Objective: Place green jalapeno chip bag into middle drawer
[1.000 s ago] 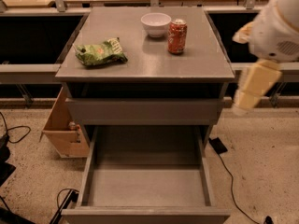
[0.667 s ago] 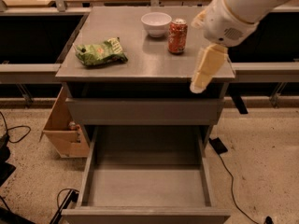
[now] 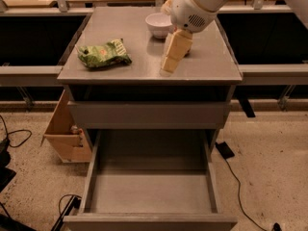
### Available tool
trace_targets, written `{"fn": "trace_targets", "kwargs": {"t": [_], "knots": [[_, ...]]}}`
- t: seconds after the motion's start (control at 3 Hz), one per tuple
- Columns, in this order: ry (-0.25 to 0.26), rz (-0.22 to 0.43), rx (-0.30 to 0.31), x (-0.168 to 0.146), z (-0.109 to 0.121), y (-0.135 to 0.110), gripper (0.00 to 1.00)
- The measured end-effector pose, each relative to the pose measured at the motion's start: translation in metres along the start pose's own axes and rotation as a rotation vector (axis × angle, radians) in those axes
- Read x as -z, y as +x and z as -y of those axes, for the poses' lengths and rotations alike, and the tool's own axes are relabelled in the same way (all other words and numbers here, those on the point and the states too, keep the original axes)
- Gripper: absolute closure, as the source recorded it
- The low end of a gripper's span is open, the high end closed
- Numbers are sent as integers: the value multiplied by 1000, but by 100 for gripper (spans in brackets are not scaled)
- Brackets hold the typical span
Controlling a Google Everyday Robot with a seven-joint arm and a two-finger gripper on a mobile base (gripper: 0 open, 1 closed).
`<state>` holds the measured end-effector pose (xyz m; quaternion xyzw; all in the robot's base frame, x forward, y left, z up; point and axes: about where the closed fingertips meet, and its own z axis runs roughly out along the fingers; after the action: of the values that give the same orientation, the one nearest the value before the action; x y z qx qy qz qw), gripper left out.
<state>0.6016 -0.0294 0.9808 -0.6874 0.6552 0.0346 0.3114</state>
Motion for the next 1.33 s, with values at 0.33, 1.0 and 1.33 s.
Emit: {"fn": "trace_targets", "kwargs": {"t": [0.33,1.0,1.33], "knots": [[7,19,11,-9,9,-2,0],[-96,-15,50,-144,83,-15,0],[-148,8,95,-207,101,-43,0]]}}
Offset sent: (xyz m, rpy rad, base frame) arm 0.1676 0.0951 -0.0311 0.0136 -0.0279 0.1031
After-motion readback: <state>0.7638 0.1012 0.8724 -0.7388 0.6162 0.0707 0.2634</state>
